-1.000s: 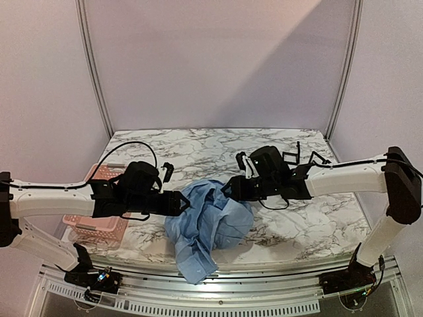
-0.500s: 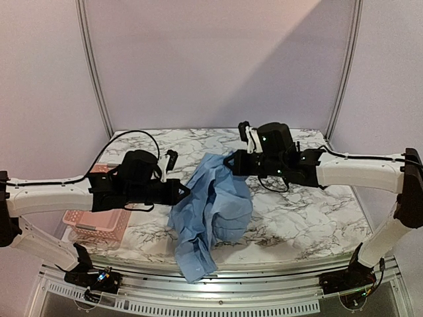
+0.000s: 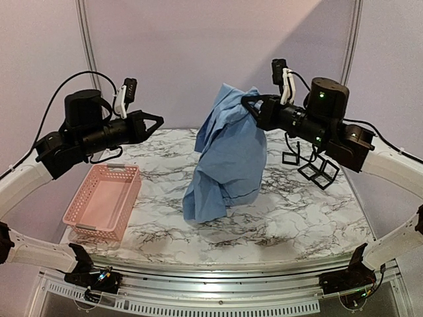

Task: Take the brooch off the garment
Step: Pick up the crumpled clothing from the center of the board, then flatten out the flattened clothing at the center of the board.

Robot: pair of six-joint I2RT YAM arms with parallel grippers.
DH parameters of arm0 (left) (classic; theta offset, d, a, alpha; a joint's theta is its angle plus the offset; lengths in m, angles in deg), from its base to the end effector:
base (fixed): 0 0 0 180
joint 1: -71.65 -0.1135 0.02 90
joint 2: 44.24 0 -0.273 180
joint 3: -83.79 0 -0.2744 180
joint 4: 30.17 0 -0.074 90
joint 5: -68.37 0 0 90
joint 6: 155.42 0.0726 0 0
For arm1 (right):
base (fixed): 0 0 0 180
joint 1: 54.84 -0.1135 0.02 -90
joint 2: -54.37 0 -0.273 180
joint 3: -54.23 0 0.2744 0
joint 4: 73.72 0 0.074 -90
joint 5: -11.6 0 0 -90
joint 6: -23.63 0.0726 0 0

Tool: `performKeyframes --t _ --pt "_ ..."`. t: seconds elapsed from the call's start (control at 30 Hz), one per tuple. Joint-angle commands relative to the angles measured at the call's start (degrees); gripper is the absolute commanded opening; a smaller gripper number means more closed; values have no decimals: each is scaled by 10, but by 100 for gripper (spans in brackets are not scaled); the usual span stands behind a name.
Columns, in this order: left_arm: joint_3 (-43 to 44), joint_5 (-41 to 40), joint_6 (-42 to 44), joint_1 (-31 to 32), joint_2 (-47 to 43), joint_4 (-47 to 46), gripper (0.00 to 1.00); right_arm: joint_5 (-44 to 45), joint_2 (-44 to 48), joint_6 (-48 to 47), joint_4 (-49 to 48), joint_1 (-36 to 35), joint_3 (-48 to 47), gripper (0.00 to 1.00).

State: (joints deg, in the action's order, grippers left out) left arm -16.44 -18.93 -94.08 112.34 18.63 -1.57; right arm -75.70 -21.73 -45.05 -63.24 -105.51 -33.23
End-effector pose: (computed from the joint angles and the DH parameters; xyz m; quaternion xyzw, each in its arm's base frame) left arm 0.2264 -0.1992 0.4065 0.0960 0.7695 -0.3741 0.5087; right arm 0.2371 0.2840 0.4348 -0.1615 0.6828 0.4053 0.5860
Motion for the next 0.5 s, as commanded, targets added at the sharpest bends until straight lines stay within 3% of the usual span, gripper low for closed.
performKeyframes --t 0.0,0.17,0.27,0.4,0.47 --pt "-46 28 18 -9 -12 45 0 14 16 -14 -34 -3 46 0" --pt "-133 106 2 -8 -13 -21 48 -67 -15 13 -6 -3 87 0" --pt "-169 137 -8 -7 -10 -72 71 -139 -40 39 -13 -2 118 1" --pt "-198 134 -22 -5 -2 -108 93 -168 -81 94 1 -16 148 21" --pt "-215 139 -33 0 7 -130 98 -149 -88 100 14 -35 150 40"
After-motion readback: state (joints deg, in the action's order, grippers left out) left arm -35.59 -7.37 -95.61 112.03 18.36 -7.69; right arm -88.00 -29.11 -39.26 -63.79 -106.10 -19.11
